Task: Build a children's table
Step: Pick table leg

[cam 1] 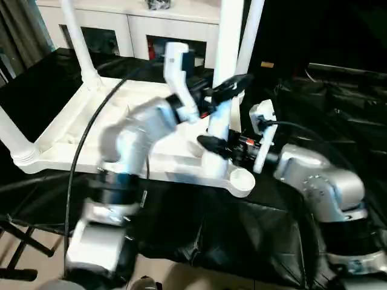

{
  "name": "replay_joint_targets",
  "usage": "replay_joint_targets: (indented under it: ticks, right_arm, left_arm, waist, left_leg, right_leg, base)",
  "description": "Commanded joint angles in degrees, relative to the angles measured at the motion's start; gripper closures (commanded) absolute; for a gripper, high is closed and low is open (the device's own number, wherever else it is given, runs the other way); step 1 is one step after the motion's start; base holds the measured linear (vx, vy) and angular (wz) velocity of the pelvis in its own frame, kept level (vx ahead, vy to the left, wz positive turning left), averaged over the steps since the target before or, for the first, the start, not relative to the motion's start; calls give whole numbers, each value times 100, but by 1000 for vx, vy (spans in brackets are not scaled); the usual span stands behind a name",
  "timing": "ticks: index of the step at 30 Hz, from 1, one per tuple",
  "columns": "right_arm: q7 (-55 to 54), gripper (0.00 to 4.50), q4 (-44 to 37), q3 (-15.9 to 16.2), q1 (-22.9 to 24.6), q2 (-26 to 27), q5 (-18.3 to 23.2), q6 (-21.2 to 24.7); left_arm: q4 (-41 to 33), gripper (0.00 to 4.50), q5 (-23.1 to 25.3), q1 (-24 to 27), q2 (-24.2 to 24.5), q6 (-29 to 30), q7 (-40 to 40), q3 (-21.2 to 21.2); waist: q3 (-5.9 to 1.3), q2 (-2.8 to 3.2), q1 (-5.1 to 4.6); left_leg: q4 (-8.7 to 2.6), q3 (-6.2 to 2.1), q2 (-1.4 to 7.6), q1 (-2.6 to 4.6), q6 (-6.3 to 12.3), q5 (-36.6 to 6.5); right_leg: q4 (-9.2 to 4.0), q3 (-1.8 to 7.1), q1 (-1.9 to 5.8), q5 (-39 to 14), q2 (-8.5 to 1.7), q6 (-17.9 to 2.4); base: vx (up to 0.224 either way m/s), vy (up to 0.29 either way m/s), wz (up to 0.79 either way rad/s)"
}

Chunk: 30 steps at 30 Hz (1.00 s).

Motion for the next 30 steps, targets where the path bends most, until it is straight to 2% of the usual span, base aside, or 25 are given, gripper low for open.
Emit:
replay_joint_targets:
  ticks: [1,3,6,7,9,11,14,16,17,20,26,30]
  right_arm:
    - [-72,262,-447,-51,-57,82,35,-150]
    - [-106,262,-482,-40,-46,97,8,-147]
    - [-141,262,-488,-21,-40,99,-12,-148]
    - [-144,227,-480,-25,-41,101,10,-131]
    - [66,192,-300,-63,-101,-48,87,-83]
    - [170,183,-190,-75,-150,-149,81,-84]
    - [632,152,61,-43,-255,-495,131,56]
    - [1035,150,273,-49,-345,-745,240,211]
    - [1175,150,350,-52,-386,-822,291,272]
    - [1391,150,428,-32,-435,-934,354,332]
    - [2025,150,587,234,-543,-1228,390,382]
    - [2236,150,614,311,-568,-1254,458,421]
  left_arm:
    - [107,187,193,72,-37,-115,392,130]
    - [105,190,226,56,-37,-213,353,102]
    - [101,228,127,22,-43,-247,275,141]
    - [86,231,126,22,-33,-253,243,122]
    - [-22,241,41,50,169,-103,-263,-106]
    - [-58,258,14,51,258,-7,-440,-212]
    - [-35,264,-67,-4,319,0,-634,-222]
    - [-58,265,-221,-42,359,105,-862,-221]
    - [-75,265,-285,-51,361,138,-918,-209]
    - [-92,265,-397,-66,355,212,-991,-192]
    - [-204,266,-611,-57,317,417,-1213,-206]
    - [-222,266,-607,-41,341,437,-1277,-282]
  waist:
    - [-464,-91,0]
    - [-461,-83,-12]
    - [-461,-64,-28]
    - [-460,-70,-33]
    - [-462,-67,-27]
    - [-461,-51,-32]
    - [-464,-60,-32]
    - [-464,-65,-19]
    - [-471,-82,-14]
    - [-473,-92,-13]
    - [-467,-134,-5]
    - [-466,-133,-9]
  left_leg:
    - [-352,-37,58,75,30,-719]
    - [-360,-43,53,71,33,-751]
    - [-360,-46,56,78,21,-798]
    - [-357,-43,54,77,26,-804]
    - [-357,-41,50,80,41,-802]
    - [-362,-47,60,88,49,-811]
    - [-351,-39,59,85,59,-771]
    - [-340,-29,65,103,96,-772]
    - [-333,-25,59,88,130,-743]
    - [-323,-27,61,77,188,-677]
    - [-311,-19,65,71,251,-617]
    - [-312,-24,75,74,264,-638]
  right_leg:
    - [-411,200,346,-1142,-207,-861]
    - [-421,193,342,-1238,-203,-807]
    - [-429,194,329,-1286,-203,-763]
    - [-427,195,327,-1255,-199,-772]
    - [-423,193,325,-1230,-197,-799]
    - [-406,194,325,-1187,-191,-796]
    - [-397,197,340,-1068,-198,-881]
    - [-395,201,331,-1027,-201,-969]
    - [-381,201,355,-985,-208,-1032]
    - [-361,194,362,-898,-208,-1112]
    - [-368,196,365,-994,-220,-1130]
    - [-382,193,360,-1105,-224,-1122]
  base:
    - [0,0,0]
    - [0,0,0]
    - [0,0,0]
    - [0,0,0]
    - [0,0,0]
    - [0,0,0]
    - [0,0,0]
    - [0,0,0]
    - [0,0,0]
    - [0,0,0]
    - [0,0,0]
    - [0,0,0]
